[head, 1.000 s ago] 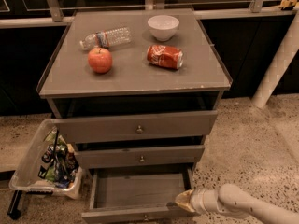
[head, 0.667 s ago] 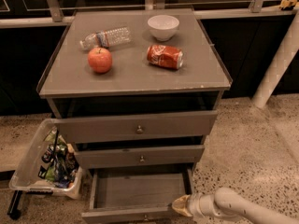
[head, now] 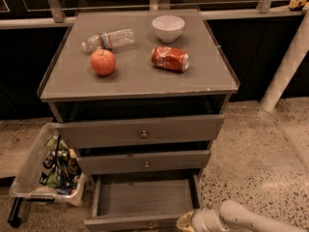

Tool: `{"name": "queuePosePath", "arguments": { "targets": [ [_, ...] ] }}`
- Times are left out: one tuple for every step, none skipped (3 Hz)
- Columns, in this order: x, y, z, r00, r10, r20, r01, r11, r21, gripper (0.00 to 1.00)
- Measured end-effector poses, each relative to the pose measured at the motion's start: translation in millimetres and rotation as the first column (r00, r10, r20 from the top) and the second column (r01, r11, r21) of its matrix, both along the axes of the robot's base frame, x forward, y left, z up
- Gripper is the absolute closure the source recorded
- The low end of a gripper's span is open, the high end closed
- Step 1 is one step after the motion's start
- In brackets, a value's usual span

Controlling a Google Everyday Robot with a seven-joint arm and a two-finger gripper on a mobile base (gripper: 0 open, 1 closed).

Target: Close bottom drawer

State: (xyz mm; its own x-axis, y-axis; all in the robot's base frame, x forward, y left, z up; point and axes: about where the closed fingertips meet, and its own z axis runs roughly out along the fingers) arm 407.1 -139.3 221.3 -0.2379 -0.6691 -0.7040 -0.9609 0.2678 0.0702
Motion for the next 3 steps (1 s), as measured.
{"name": "queuePosePath", "arguments": {
  "targets": [
    [-6.1,-0.7,-21.3,1.0000,0.004,0.002,-0.004,1.000,-0.029,1.00],
    [-4.2,-3.1,-53.7,0.9998,-0.018,-0.010,0.018,0.998,-0.068,1.00],
    [6.7,-4.6,-79.5,0.9981,-0.060,-0.016,0.058,0.993,-0.102,1.00]
  ]
}}
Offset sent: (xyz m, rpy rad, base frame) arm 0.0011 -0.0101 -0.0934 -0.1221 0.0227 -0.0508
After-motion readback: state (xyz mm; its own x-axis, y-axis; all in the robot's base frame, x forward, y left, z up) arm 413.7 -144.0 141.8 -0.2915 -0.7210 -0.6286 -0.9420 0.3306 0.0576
